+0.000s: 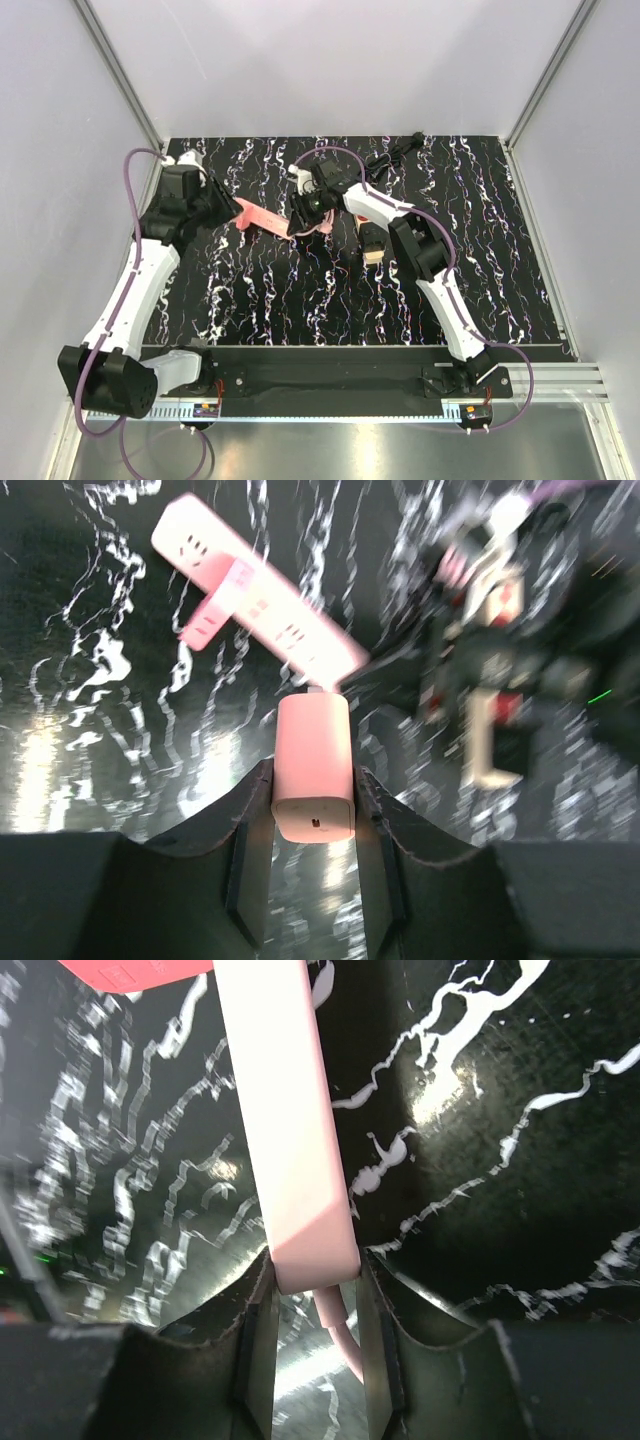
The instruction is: Insert the plug
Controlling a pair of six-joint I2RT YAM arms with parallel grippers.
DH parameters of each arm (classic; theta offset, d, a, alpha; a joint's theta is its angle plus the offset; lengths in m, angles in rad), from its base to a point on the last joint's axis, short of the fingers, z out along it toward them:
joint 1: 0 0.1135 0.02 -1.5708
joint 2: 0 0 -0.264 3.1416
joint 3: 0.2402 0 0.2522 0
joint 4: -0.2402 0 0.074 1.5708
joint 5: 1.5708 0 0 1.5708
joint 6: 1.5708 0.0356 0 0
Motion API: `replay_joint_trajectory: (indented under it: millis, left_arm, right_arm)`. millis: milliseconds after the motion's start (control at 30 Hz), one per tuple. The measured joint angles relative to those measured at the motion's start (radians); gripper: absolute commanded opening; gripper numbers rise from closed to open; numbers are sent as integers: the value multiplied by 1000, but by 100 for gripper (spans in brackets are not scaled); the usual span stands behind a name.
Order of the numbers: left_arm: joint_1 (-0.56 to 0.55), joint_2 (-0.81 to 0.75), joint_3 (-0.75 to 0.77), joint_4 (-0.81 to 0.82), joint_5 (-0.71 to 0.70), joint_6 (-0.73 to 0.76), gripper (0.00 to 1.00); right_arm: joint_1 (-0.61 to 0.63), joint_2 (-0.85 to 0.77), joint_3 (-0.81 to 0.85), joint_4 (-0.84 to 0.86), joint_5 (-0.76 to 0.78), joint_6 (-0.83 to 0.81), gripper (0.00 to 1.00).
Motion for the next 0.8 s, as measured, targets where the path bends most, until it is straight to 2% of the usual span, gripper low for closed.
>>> replay_joint_trajectory:
  millis: [167,400,633,800]
  left_arm:
    - [7,62,92,-2,8,-184,0]
    - [11,282,114,-11,114,-358,0]
    - [21,467,148,-17,215,-366,0]
    - [31,553,163,46,319,-332,0]
  right_arm:
    - [-10,22,13,27,-35,130,0]
    - [-44,51,24,57,-155,283,0]
    - [-65,42,-44,170,-222,385,0]
    - [-71,18,-101,246,-234,413,0]
